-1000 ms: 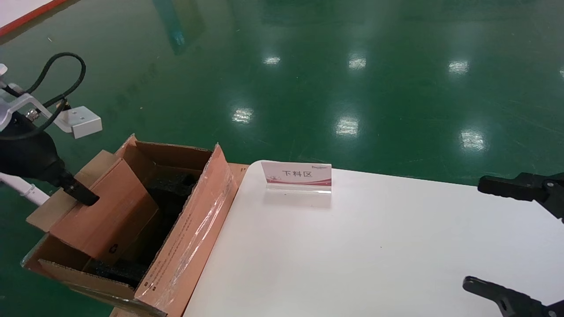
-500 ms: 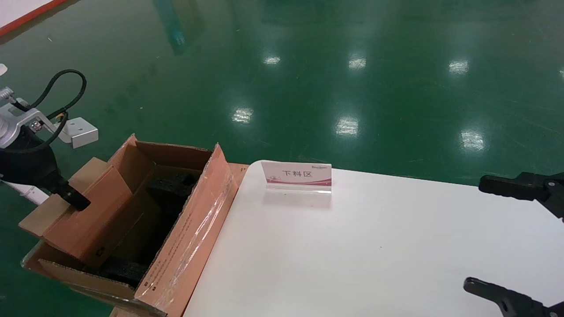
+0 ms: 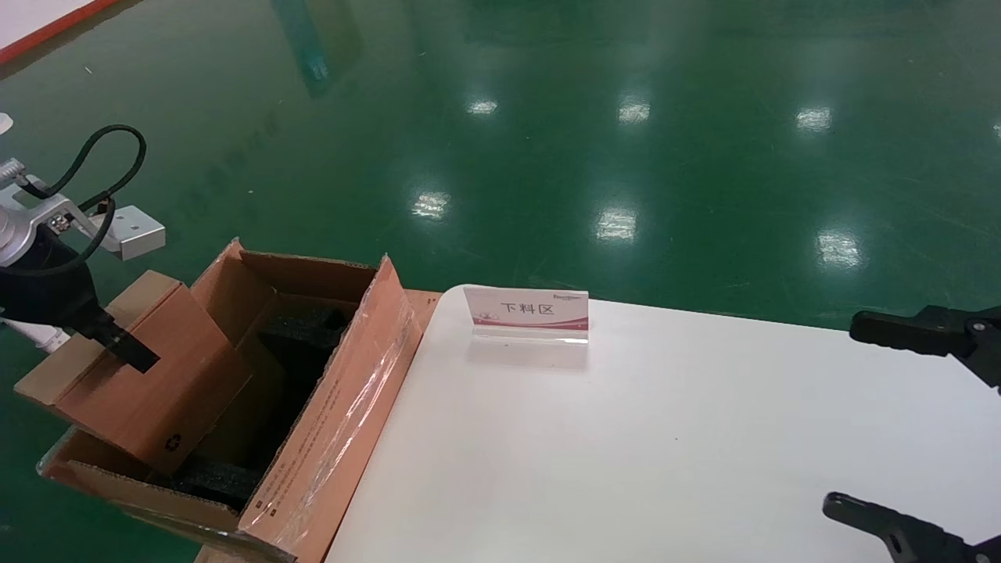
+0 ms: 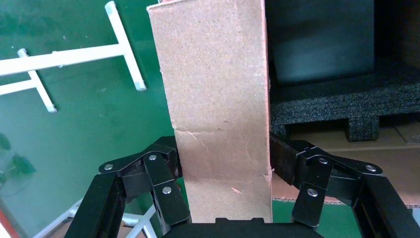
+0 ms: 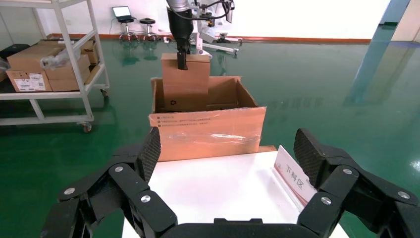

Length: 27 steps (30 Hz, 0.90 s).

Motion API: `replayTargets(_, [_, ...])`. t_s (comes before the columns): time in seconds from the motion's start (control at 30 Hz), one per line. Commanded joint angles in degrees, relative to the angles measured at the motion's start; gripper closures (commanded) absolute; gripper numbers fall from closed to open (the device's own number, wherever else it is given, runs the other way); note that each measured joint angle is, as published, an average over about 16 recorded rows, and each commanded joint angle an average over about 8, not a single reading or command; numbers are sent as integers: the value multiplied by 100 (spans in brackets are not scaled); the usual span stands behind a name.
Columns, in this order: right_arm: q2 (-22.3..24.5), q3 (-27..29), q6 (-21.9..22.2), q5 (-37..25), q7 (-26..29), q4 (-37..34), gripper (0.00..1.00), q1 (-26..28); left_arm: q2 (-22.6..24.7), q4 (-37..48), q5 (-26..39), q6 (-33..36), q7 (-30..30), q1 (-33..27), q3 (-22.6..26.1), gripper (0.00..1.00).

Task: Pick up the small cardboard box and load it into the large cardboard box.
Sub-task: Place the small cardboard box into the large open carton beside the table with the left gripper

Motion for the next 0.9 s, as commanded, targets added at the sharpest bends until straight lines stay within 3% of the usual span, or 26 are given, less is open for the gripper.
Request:
replayTargets(0.03, [0, -1, 0, 0, 0, 0, 0, 0, -7, -22, 8, -23, -37, 3, 0, 100])
replayTargets(0.9, [4, -9, 4, 6, -5, 0, 0, 2, 65, -89, 163, -318, -420, 205, 46, 100])
